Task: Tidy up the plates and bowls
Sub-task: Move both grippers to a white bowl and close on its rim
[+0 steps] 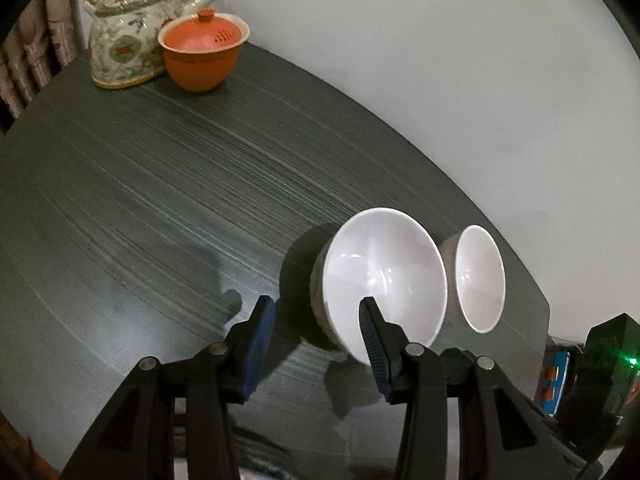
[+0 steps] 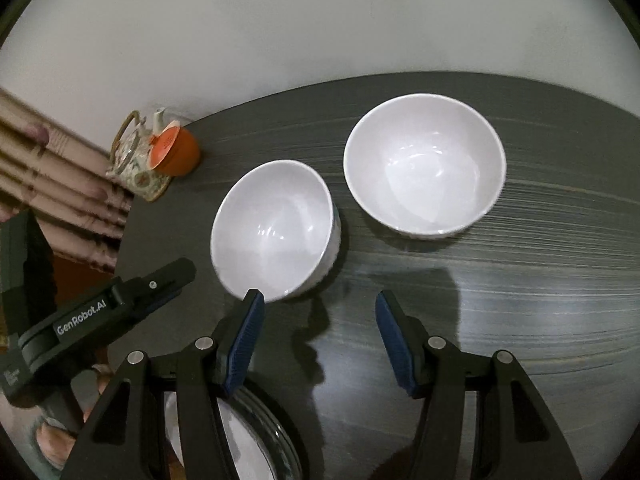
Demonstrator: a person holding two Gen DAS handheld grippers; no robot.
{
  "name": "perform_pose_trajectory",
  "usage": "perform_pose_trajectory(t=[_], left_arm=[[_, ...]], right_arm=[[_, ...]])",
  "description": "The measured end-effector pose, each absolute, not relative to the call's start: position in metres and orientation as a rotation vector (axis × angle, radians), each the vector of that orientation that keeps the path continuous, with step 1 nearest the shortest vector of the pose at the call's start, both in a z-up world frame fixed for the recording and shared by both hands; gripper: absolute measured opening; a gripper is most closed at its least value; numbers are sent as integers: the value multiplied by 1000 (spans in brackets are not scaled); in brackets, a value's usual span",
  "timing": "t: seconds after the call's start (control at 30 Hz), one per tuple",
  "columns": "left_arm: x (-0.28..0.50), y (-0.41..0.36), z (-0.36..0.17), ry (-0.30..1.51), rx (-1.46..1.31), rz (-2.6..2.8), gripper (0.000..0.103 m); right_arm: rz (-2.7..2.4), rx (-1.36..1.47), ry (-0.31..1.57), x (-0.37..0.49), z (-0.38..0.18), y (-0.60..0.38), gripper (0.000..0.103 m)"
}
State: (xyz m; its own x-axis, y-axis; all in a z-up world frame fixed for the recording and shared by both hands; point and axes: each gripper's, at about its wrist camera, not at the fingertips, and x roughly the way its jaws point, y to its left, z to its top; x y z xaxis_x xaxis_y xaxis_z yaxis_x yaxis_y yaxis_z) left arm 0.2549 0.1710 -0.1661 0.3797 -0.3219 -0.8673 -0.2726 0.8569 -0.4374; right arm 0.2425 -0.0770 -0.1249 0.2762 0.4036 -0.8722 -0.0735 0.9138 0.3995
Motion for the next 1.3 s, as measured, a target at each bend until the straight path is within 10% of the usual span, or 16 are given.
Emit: perform_pose_trajectory(t=[0.3, 0.47, 0.67, 1.3], left_arm=[[272, 162, -194, 1257, -574, -34, 43], [278, 158, -207, 1285, -585, -42, 21], [276, 151, -210, 1280, -577, -42, 18], [216, 112, -140, 1233, -523, -113, 18]], right_arm=[[301, 321, 1294, 268, -155, -66, 50], [289, 325, 1308, 274, -167, -67, 40], [333, 334, 1303, 278, -172, -64, 22], [333, 310, 1227, 233, -117, -88, 22]])
